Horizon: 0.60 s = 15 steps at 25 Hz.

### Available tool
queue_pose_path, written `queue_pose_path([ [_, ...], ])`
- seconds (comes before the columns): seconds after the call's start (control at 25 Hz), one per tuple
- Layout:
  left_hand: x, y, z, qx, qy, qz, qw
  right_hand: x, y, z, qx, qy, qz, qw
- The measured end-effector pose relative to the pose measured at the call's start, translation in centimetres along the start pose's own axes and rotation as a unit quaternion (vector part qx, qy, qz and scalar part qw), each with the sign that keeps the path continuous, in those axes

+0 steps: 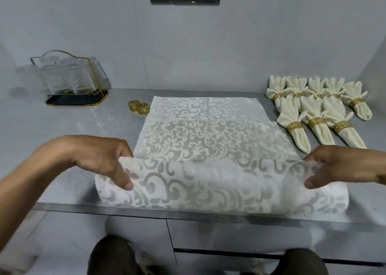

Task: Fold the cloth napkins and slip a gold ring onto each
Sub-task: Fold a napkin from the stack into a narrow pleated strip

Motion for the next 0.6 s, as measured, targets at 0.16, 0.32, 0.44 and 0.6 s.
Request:
queue_pose_path([
  [0.16,2.8,-2.7,-2.6,-0.01,0.157,0.115,0.981,1.1,-2.2,2.5,-0.079,-0.052,0.053,0.994],
  [0.32,5.6,-6.7,-5.9,0.017,0.266,0.256,0.929,2.9,-5.0,3.6,-0.079,-0.171,0.165,0.968],
  [0.44,7.7,-8.7,-6.5,0.017,0.31,0.363,0.879,5.8,-6.9,4.1,-0.069,-0.165,0.287,0.941],
  [0.6,10.2,-10.8,-7.6,0.031,0.292,0.452,0.842,9.5,-9.4,2.5,-0.052,-0.039,0.404,0.913],
])
Point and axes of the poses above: each hand's wrist, its own y-axis away from the middle knuckle, its own x-axis out of the back of the hand, z = x × y, the point moved 10 cm from there along -y, towards the middle knuckle, and after that the axes turned 4 degrees about z, right-handed, at the moved point
